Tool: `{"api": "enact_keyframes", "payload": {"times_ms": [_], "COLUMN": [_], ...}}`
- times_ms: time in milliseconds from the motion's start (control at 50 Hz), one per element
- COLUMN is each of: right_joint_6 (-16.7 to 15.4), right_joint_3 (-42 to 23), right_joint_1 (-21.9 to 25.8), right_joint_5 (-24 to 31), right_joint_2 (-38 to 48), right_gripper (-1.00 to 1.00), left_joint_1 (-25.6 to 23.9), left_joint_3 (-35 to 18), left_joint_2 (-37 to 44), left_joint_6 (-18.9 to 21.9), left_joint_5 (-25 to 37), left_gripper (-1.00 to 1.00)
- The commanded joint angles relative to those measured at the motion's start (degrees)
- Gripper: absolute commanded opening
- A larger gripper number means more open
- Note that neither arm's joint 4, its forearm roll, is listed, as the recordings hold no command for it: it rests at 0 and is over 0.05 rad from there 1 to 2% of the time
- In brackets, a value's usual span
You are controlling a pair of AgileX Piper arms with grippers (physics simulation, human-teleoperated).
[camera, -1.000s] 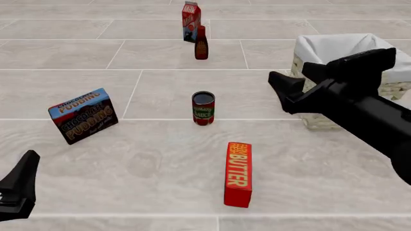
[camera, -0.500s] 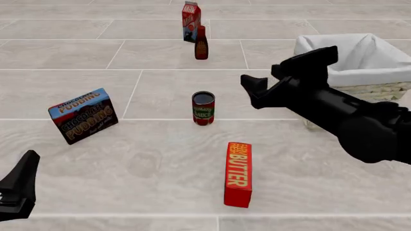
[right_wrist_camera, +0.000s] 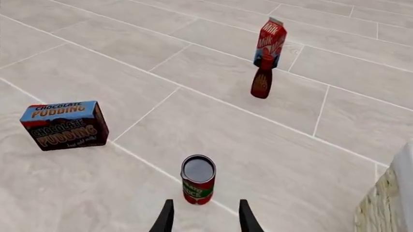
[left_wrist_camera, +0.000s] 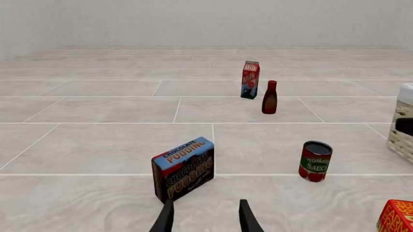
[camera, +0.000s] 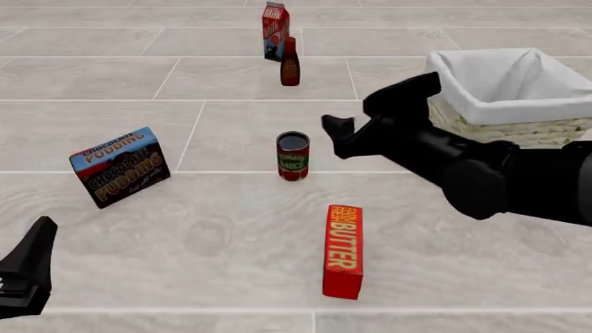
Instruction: Pick the tomato sauce and place it in the basket.
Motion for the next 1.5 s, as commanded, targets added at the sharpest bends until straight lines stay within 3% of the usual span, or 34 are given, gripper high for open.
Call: {"api": "enact_keyframes", "payload": {"times_ms": [20, 1500], "right_joint_6": [-0.6, 1.2], "right_joint_3": [-1.6, -8.8], "right_joint_1": [0.7, 1.5], "right_joint_5": [-0.7, -5.6], "right_joint_2": [2.9, 19.9], "right_gripper": [1.00, 1.00], "left_joint_1": [0.0, 0.0], "left_joint_3": [0.0, 0.0], "left_joint_2": [0.0, 0.0], "left_joint_6": [0.0, 0.0], "left_joint_5": [0.0, 0.0], "left_gripper": [1.00, 1.00]}}
